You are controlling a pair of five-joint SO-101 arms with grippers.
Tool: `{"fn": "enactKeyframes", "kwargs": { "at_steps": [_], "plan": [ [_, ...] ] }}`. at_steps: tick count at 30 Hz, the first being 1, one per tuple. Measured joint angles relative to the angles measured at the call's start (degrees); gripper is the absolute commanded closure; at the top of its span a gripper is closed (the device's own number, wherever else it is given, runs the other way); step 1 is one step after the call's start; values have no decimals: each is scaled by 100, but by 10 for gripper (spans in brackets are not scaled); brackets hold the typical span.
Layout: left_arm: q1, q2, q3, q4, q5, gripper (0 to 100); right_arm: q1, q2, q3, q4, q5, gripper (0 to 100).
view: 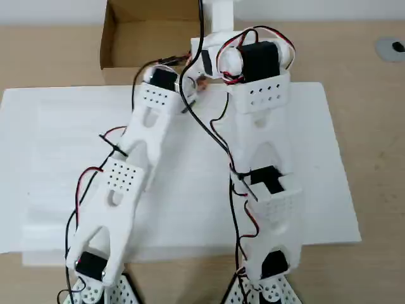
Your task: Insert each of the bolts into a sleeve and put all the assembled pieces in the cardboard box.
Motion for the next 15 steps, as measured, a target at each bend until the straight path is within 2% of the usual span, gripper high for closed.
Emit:
{"fn": "enactKeyframes", "kwargs": {
  "at_steps": [5,12,15],
  "plan": [
    [-149,-88,-782,1011,97,990,0,0,0,0,0,988],
    [-404,-659,-791,1336,378,990,0,0,0,0,0,988],
    [-554,-932,-369,1354,413,990,0,0,0,0,0,988]
  ]
}}
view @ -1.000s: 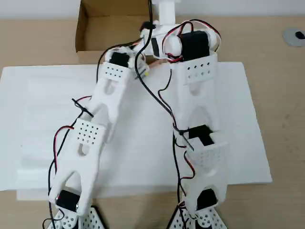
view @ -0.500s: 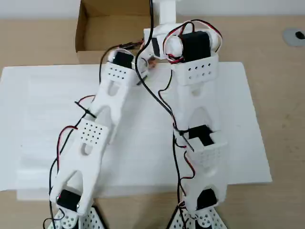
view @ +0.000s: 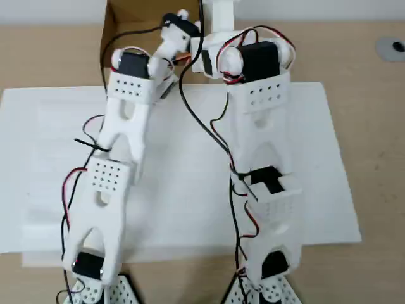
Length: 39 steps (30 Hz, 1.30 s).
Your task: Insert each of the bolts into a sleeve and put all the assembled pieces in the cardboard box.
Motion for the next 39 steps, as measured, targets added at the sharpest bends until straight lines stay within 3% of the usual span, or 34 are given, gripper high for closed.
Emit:
{"fn": "enactKeyframes", "kwargs": {
  "at_steps": [14,22,26,35,39],
  "plan": [
    [-141,-1749,5424,-18,-571,987,0,475,0,0,0,988],
    [-501,-3103,5952,-18,-598,977,0,510,0,-158,0,988],
    [-519,-3675,6145,-9,-607,892,-53,510,0,-158,0,988],
    [-897,-3719,6101,-26,-413,775,-53,510,0,-202,0,988],
    [-1169,-3464,5486,-800,-114,774,-53,510,0,-202,0,988]
  ]
}}
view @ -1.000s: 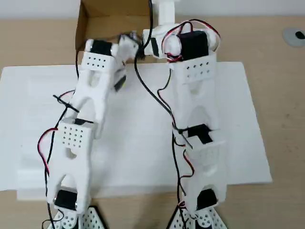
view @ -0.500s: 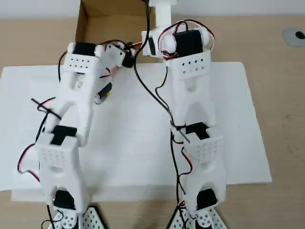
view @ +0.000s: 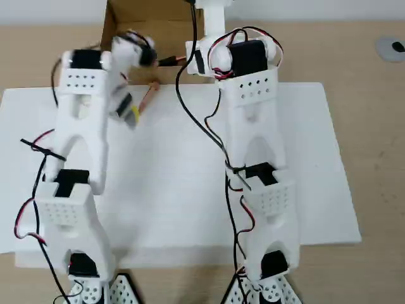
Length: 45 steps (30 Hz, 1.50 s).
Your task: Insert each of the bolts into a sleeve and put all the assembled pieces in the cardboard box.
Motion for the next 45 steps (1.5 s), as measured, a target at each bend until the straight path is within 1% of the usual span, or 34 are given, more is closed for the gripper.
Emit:
{"fn": "enactKeyframes", "kwargs": {
  "at_steps": [3,8,13,18,26,32,40,42,45],
  "plan": [
    [9,360,-185,-545,-123,774,0,0,0,0,0,988],
    [378,1020,-193,-1240,-220,776,0,0,0,0,0,988],
    [607,1327,-791,-1530,-167,778,0,0,0,0,0,988],
    [615,1767,-1600,-1591,-53,778,0,0,0,0,0,988],
    [615,2708,-2418,-1591,-35,778,0,0,0,0,0,988],
    [615,3297,-2927,-1591,-35,779,0,0,0,0,0,988],
    [615,3727,-3411,-1574,-35,783,0,0,0,0,0,988],
    [615,3833,-3534,-1565,-26,829,0,0,0,0,0,988],
    [633,4000,-3684,-1565,62,976,0,0,0,0,0,988]
  ]
}}
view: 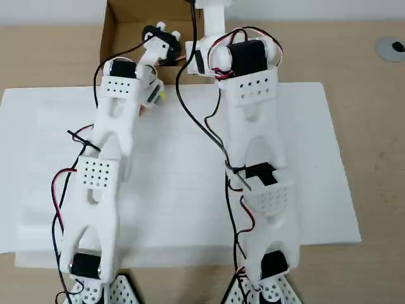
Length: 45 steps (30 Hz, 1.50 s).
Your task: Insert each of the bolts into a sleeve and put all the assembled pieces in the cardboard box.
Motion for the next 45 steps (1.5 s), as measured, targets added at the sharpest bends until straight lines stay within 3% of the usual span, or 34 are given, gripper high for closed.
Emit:
{"fn": "enactKeyframes", "kwargs": {
  "at_steps": [10,18,35,40,45],
  "plan": [
    [132,158,-484,114,668,995,0,0,0,0,0,988],
    [53,229,-2163,1178,1046,994,-9,0,0,0,0,988],
    [-44,-571,-2215,2347,1099,993,-9,0,0,0,0,988],
    [-158,-1530,-1345,2374,1125,993,-9,0,0,0,0,988],
    [-105,-2558,905,2374,1099,993,-9,0,0,-35,0,988]
  ]
}}
